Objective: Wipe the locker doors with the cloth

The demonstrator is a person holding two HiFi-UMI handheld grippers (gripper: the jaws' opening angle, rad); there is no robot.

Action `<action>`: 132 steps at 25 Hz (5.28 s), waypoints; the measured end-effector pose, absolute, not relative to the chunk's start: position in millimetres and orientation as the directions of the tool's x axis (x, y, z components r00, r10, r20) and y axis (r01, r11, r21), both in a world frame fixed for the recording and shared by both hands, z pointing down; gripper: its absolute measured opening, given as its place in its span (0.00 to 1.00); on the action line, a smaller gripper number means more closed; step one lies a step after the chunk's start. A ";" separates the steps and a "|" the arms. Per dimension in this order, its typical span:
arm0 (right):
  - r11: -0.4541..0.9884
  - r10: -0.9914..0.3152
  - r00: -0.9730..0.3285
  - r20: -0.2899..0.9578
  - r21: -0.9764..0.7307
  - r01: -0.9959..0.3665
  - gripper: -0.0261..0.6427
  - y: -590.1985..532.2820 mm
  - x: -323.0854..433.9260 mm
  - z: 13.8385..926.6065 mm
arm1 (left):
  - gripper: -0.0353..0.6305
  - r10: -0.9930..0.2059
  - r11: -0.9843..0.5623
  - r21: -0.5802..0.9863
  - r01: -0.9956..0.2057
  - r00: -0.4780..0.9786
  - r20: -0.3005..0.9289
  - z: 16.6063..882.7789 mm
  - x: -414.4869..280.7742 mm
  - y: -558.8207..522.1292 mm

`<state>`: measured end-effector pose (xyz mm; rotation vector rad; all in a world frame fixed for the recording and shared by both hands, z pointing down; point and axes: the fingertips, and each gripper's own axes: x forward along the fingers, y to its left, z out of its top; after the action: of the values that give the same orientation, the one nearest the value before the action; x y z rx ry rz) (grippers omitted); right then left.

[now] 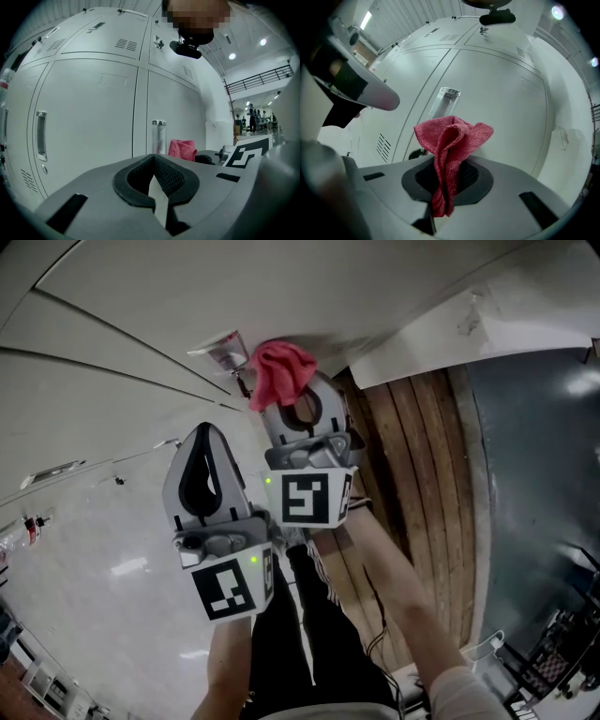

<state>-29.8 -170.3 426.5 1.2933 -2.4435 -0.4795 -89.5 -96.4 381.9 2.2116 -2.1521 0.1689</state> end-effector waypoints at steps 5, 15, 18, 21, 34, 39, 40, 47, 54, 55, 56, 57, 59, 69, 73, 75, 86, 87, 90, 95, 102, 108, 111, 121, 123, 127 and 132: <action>0.415 -0.906 -0.408 0.117 0.438 -0.797 0.10 -193.8 19.0 429.2 | 0.08 -0.992 -0.057 -0.049 -0.997 0.051 0.116 386.9 -80.1 -103.2; 0.212 -0.977 -0.171 0.130 0.476 -0.853 0.10 -225.5 85.8 431.6 | 0.08 -0.985 -0.116 -0.044 -0.992 0.109 0.133 390.1 -61.6 -112.8; 0.132 -0.988 -0.082 0.131 0.443 -0.887 0.10 -233.0 102.8 432.6 | 0.08 -0.986 -0.124 -0.052 -0.991 0.118 0.114 383.2 -60.4 -115.6; 0.073 -0.990 -0.020 0.137 0.394 -0.916 0.10 -239.6 118.0 433.0 | 0.08 -0.985 -0.131 -0.061 -0.990 0.123 0.118 382.3 -61.8 -114.7; -0.109 -0.971 0.178 0.161 0.365 -0.924 0.10 -254.2 153.7 437.1 | 0.08 -0.985 -0.108 -0.028 -0.994 0.103 0.140 390.3 -77.9 -99.9; -0.083 -0.979 0.146 0.140 0.377 -0.923 0.10 -247.3 149.0 434.5 | 0.08 -0.988 -0.083 -0.033 -0.996 0.077 0.136 389.7 -90.0 -95.0; -0.063 -0.986 0.116 0.121 0.369 -0.927 0.10 -241.3 143.1 430.7 | 0.08 -0.989 -0.081 -0.040 -0.996 0.075 0.129 389.0 -92.3 -93.8; 0.250 -0.968 -0.251 0.022 0.225 -0.942 0.10 -148.4 28.5 418.2 | 0.08 -0.991 -0.064 -0.024 -0.998 0.061 0.122 397.9 -106.8 -80.2; 0.485 -0.874 -0.469 0.127 0.288 -0.826 0.10 -108.6 -54.9 456.9 | 0.08 -0.996 -0.034 -0.029 -0.999 0.031 0.081 397.6 -130.8 -72.3; 0.492 -0.870 -0.475 0.132 0.303 -0.816 0.10 -110.2 -62.1 461.2 | 0.08 -0.997 -0.029 -0.034 -0.999 0.026 0.079 397.9 -135.6 -69.5; 0.496 -0.867 -0.480 0.134 0.325 -0.805 0.10 -113.0 -68.4 464.1 | 0.08 -0.997 -0.023 -0.039 -0.999 0.020 0.077 398.6 -140.5 -66.6; 0.496 -0.866 -0.483 0.129 0.348 -0.796 0.10 -116.3 -73.7 465.6 | 0.08 -0.997 -0.017 -0.042 -0.999 0.014 0.076 399.7 -145.1 -63.7; 0.499 -0.862 -0.492 0.119 0.369 -0.784 0.10 -122.5 -82.4 468.0 | 0.08 -0.997 -0.007 -0.047 -0.999 0.004 0.077 402.7 -152.8 -58.4; 0.511 -0.852 -0.509 0.120 0.399 -0.761 0.10 -137.4 -100.6 479.6 | 0.08 -0.996 0.017 -0.065 -0.998 -0.022 0.083 411.7 -177.1 -52.5; 0.490 -0.867 -0.482 0.127 0.386 -0.781 0.10 -147.4 -83.9 483.3 | 0.08 -0.995 0.014 -0.047 -0.999 -0.018 0.093 415.6 -173.2 -55.7; 0.477 -0.875 -0.467 0.127 0.388 -0.789 0.10 -154.6 -71.4 484.2 | 0.08 -0.995 0.006 -0.025 -1.000 -0.009 0.101 420.0 -167.4 -58.2; 0.375 -0.925 -0.363 0.108 0.400 -0.837 0.10 -190.8 5.2 491.0 | 0.08 -0.991 -0.054 -0.030 -0.998 0.050 0.123 433.9 -131.0 -80.4; 0.352 -0.935 -0.339 0.107 0.395 -0.848 0.10 -196.3 17.3 491.6 | 0.08 -0.991 -0.058 -0.030 -0.998 0.054 0.122 434.5 -127.5 -83.6; 0.280 -0.960 -0.257 0.110 0.377 -0.883 0.10 -213.3 56.3 495.0 | 0.08 -0.991 -0.073 -0.029 -0.997 0.069 0.118 437.1 -115.5 -92.4; 0.208 -0.978 -0.177 0.114 0.390 -0.897 0.10 -234.3 100.2 498.0 | 0.08 -0.987 -0.107 -0.026 -0.994 0.103 0.127 442.2 -92.2 -104.4; 0.168 -0.981 -0.115 0.156 0.389 -0.906 0.10 -244.3 126.5 505.3 | 0.08 -0.979 -0.162 -0.010 -0.987 0.160 0.126 434.6 -63.2 -115.1; 0.126 -0.984 -0.060 0.171 0.406 -0.905 0.10 -249.7 137.3 507.1 | 0.08 -0.976 -0.179 -0.017 -0.984 0.176 0.125 433.7 -55.8 -114.4; 0.124 -0.982 -0.054 0.179 0.409 -0.904 0.10 -248.7 137.3 507.4 | 0.08 -0.977 -0.177 -0.020 -0.984 0.173 0.122 432.0 -58.6 -112.1; 0.155 -0.984 -0.102 0.148 0.408 -0.900 0.10 -215.1 118.5 429.3 | 0.08 -0.984 -0.159 -0.048 -0.986 0.154 0.085 367.3 -70.5 -101.1; 0.177 -0.984 -0.145 0.105 0.434 -0.883 0.10 -204.5 106.8 385.7 | 0.08 -0.987 -0.149 -0.025 -0.989 0.147 0.066 334.3 -72.8 -99.2; 0.214 -0.975 -0.219 0.043 0.458 -0.863 0.10 -178.9 83.5 291.6 | 0.08 -0.991 -0.137 0.022 -0.990 0.137 -0.002 251.4 -77.0 -97.3; 0.270 -0.963 -0.257 0.086 0.397 -0.877 0.10 -112.0 63.0 190.5 | 0.08 -0.987 -0.158 -0.026 -0.987 0.159 -0.010 155.3 -83.6 -60.4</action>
<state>63.0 -112.0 190.5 1.6848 -2.2354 -0.3887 -83.6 -60.4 155.3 2.4109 -2.0545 0.0149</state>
